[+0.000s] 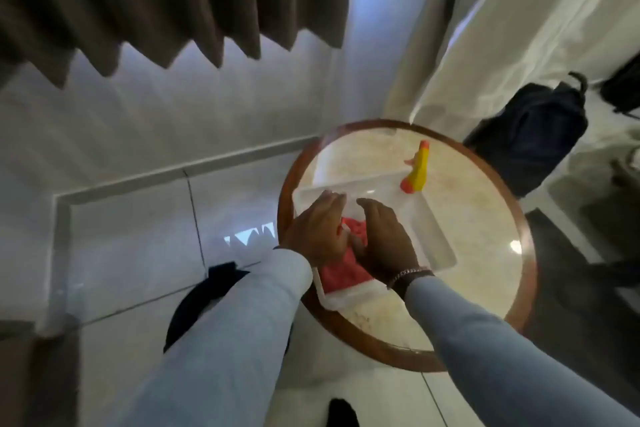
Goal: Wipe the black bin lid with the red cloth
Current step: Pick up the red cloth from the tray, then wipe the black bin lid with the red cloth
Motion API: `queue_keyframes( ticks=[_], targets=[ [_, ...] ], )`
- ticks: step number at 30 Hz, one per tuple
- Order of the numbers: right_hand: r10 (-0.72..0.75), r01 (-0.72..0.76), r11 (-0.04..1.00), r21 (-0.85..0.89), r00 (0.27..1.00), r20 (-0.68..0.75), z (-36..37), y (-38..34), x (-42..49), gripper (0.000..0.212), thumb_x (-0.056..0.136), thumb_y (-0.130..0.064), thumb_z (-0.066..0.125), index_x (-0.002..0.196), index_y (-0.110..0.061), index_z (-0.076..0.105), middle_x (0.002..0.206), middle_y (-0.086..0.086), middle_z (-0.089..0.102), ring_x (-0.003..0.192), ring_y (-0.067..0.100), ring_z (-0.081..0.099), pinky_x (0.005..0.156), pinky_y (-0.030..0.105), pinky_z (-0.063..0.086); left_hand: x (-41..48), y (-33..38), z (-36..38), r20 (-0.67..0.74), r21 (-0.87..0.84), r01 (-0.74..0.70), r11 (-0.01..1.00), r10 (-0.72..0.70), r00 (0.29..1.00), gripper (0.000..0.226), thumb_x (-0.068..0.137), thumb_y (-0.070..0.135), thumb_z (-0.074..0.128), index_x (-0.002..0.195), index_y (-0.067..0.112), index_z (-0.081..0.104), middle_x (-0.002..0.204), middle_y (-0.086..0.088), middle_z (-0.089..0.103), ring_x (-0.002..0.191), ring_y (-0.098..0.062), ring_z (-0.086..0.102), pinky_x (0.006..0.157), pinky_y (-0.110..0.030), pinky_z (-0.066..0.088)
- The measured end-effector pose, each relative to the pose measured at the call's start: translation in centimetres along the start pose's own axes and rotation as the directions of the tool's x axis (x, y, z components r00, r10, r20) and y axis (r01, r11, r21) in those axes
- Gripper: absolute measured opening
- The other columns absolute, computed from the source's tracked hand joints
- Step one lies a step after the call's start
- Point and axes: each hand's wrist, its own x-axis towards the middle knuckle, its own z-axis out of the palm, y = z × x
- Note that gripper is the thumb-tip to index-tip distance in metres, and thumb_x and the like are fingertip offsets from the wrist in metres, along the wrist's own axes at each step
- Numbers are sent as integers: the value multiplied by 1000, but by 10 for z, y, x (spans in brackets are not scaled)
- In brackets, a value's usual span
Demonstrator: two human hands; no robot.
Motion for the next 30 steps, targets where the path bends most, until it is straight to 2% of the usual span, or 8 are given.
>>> queue_keyframes(
  ticks=[4,6,10,13,17,21,26,30],
  targets=[
    [126,-140,989,56,971,204,37,25,3,81,76,-30,72,142,-21,26,145,10,42,130,32,42,104,47,43,28,-12,38,309,129,139,982,-173,935,62,88,18,52,145,7,31,155,-19,30,146,-33,25,117,-47,31],
    [84,-101,991,84,981,177,47,31,2,76,74,-20,71,139,-15,32,141,15,45,127,37,43,102,49,42,36,-11,49,300,195,96,976,-153,942,48,86,16,54,132,7,45,136,-20,47,127,-37,44,104,-47,43],
    [78,-100,986,136,984,160,55,40,9,70,70,-7,73,134,-9,43,137,18,49,120,40,47,100,43,39,42,-7,56,251,280,83,956,-156,955,35,82,21,63,114,9,57,114,-17,59,107,-37,55,92,-47,46],
    [159,-203,954,220,966,202,52,42,11,73,69,-4,73,134,-15,43,135,15,52,117,37,53,94,32,40,39,-6,55,261,121,163,979,-190,947,33,78,14,66,109,7,59,110,-17,61,101,-37,60,89,-45,52],
    [153,-177,928,327,983,98,32,35,15,69,68,-3,73,130,-17,49,124,10,64,110,30,62,88,20,39,34,-12,36,160,-185,192,964,-163,973,35,83,7,62,117,10,63,116,-15,64,108,-30,60,90,-33,47],
    [104,-116,874,472,993,50,1,6,24,66,73,-6,74,132,-23,49,119,2,62,106,22,62,92,33,55,26,-24,-8,74,-331,120,936,-101,992,44,83,6,66,126,12,61,119,-4,64,110,-19,56,92,-26,43],
    [25,6,796,605,999,-42,-2,-65,28,64,73,-6,76,129,-22,51,104,-8,61,92,1,60,75,3,49,-12,-62,-67,49,-598,135,790,-131,990,40,84,-1,66,124,6,63,107,-3,69,86,-5,67,74,-11,55],
    [-36,29,771,636,999,-1,29,-111,15,58,72,0,73,123,-20,55,102,-9,65,91,2,63,76,11,53,-51,-107,-89,73,-617,197,762,-194,978,35,85,-2,66,120,4,64,104,-7,71,87,-12,70,78,-20,59]
  ],
)
